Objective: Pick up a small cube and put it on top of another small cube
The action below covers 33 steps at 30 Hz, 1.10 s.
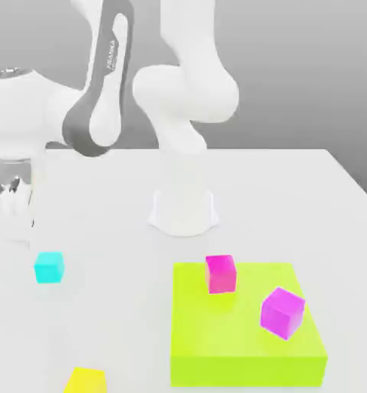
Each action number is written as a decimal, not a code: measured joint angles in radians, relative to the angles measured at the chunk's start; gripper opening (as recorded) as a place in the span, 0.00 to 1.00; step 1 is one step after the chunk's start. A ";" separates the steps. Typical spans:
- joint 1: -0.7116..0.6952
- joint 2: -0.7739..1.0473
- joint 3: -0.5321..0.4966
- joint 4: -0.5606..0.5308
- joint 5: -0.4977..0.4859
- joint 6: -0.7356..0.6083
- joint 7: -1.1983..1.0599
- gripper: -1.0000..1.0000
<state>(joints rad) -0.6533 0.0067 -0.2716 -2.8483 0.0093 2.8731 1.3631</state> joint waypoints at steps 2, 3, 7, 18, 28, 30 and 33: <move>-0.012 0.071 0.039 0.002 0.081 0.053 -0.047 0.50; -0.031 0.108 0.070 0.007 0.118 0.082 -0.072 0.50; -0.146 0.251 0.209 0.034 0.203 0.197 -0.136 0.50; -0.120 0.184 0.170 0.020 0.151 0.145 -0.095 0.00; 0.006 0.062 0.179 0.118 0.019 -0.074 -0.076 0.00; 0.035 0.083 0.205 0.170 0.018 -0.105 -0.106 0.00; 0.072 0.116 0.248 0.250 0.009 -0.151 -0.145 0.00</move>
<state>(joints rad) -0.5809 0.1231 -0.0236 -2.5987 0.0186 2.7224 1.2186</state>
